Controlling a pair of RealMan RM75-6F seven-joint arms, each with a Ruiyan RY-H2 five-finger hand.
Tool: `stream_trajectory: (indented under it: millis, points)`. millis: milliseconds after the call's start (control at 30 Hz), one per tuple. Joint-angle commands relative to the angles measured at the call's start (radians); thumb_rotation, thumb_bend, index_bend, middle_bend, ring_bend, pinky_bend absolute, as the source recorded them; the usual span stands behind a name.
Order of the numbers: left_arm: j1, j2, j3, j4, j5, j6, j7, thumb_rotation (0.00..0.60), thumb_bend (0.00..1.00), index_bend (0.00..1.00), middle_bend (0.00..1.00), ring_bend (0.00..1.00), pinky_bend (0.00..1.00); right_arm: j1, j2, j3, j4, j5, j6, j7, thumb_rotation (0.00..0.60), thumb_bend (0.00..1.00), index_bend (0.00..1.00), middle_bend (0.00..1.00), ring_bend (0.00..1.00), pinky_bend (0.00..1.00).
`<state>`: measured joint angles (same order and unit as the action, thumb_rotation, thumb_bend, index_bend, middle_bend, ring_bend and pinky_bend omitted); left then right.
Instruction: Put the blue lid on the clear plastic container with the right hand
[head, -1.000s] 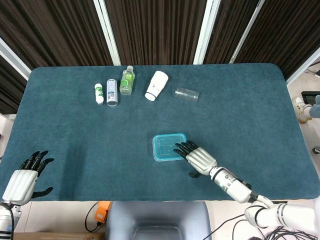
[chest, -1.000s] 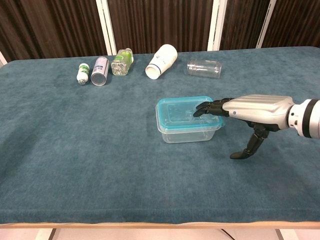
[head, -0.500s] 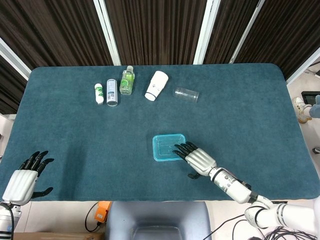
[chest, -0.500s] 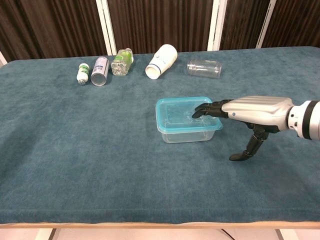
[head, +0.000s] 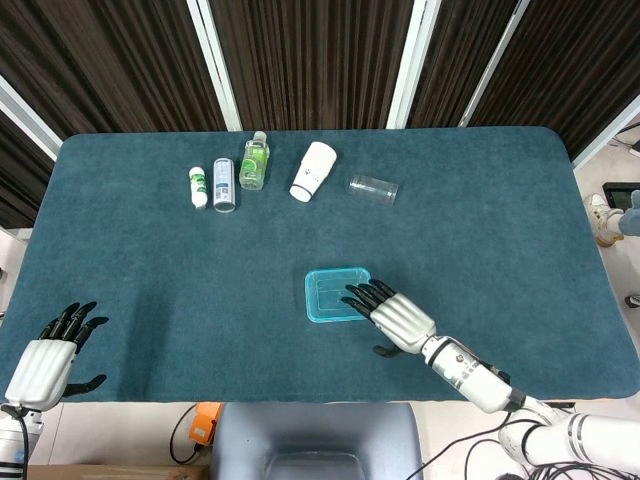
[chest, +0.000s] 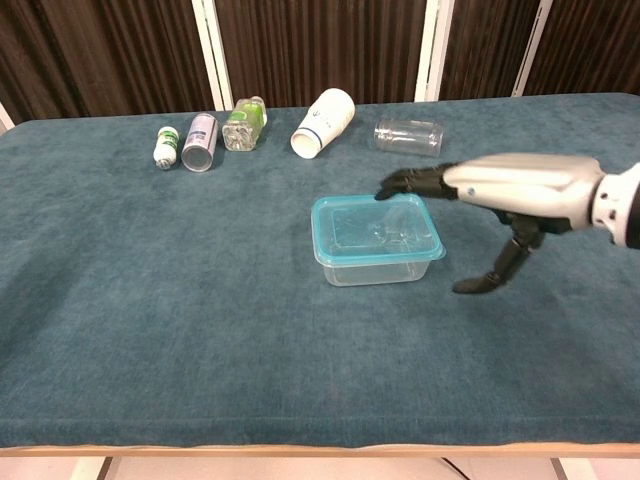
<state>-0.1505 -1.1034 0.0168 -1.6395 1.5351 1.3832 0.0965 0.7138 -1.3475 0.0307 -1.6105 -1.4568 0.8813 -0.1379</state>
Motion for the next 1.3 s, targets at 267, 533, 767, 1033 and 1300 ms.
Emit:
stream_trajectory:
  millis: [267,533,767,1033,1300]
  points:
    - [0.002,0.002,0.000,0.001,0.001,0.004,-0.003,0.600,0.46,0.22,0.07,0.02,0.22,0.075,-0.070,0.077,0.034,0.096,-0.070,-0.059,0.600,0.85,0.11,0.10,0.08,0.03]
    - [0.002,0.004,0.000,0.000,0.000,0.003,-0.007,0.600,0.46,0.22,0.07,0.03,0.22,0.100,-0.120,0.079,0.072,0.176,-0.104,-0.126,0.600,0.85,0.10,0.10,0.08,0.04]
    - [0.001,0.004,0.001,0.001,0.001,0.002,-0.008,0.600,0.46,0.22,0.07,0.02,0.22,0.108,-0.134,0.076,0.078,0.220,-0.109,-0.164,0.600,0.87,0.09,0.10,0.08,0.04]
    - [0.001,0.005,0.000,0.000,-0.001,0.000,-0.010,0.600,0.46,0.22,0.07,0.03,0.22,0.118,-0.153,0.074,0.098,0.248,-0.116,-0.174,0.600,0.87,0.09,0.11,0.13,0.12]
    - [0.001,0.007,0.000,0.001,-0.001,0.000,-0.017,0.600,0.46,0.22,0.07,0.03,0.22,0.124,-0.171,0.066,0.121,0.256,-0.122,-0.167,0.600,0.87,0.12,0.16,0.21,0.20]
